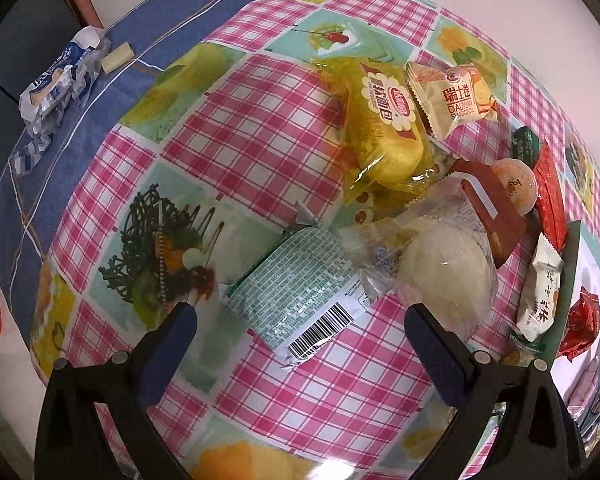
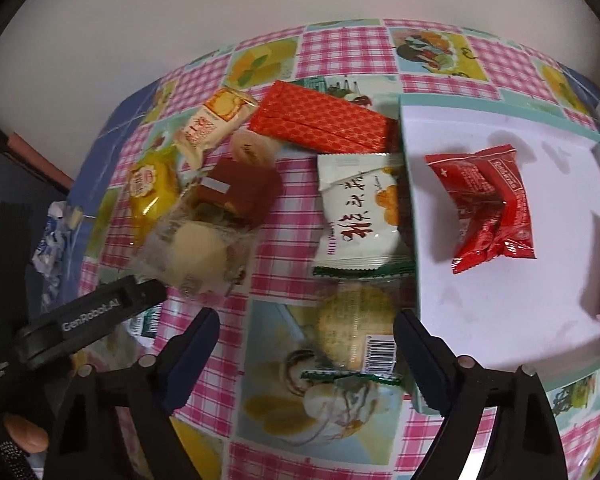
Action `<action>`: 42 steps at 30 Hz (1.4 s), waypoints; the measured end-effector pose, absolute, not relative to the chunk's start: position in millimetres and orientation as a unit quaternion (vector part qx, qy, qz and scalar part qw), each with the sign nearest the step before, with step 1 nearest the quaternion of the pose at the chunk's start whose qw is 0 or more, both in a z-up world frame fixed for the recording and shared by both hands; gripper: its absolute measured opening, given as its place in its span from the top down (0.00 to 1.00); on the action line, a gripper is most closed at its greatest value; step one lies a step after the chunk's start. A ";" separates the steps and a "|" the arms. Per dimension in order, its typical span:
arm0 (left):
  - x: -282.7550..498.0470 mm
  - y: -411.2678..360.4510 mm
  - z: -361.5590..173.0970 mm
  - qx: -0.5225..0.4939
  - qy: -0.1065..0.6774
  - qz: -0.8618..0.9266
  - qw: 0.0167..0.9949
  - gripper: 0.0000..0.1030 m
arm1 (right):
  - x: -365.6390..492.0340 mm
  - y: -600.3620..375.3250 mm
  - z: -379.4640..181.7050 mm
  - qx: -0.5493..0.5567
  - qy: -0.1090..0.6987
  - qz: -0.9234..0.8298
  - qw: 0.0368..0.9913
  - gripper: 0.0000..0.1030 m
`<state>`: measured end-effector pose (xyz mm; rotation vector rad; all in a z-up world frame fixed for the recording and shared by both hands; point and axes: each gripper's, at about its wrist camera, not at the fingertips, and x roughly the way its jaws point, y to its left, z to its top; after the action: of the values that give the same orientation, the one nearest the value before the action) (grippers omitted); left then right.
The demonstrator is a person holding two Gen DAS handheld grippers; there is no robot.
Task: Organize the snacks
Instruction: 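Move both grippers back over the snack pile, then grasp the green-white bread pack with the left gripper while the right grasps the round green-wrapped cake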
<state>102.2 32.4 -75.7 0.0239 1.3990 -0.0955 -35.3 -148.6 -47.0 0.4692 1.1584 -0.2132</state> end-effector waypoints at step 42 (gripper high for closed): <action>112.7 53.6 -113.0 -0.022 0.662 -0.004 0.749 0.00 | -21.5 -148.4 -82.5 0.195 0.573 -0.112 0.788 0.23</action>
<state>112.7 53.6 -113.0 -0.0484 1.4472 -0.0093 -21.5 -148.4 -82.5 0.4192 1.2348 -0.2409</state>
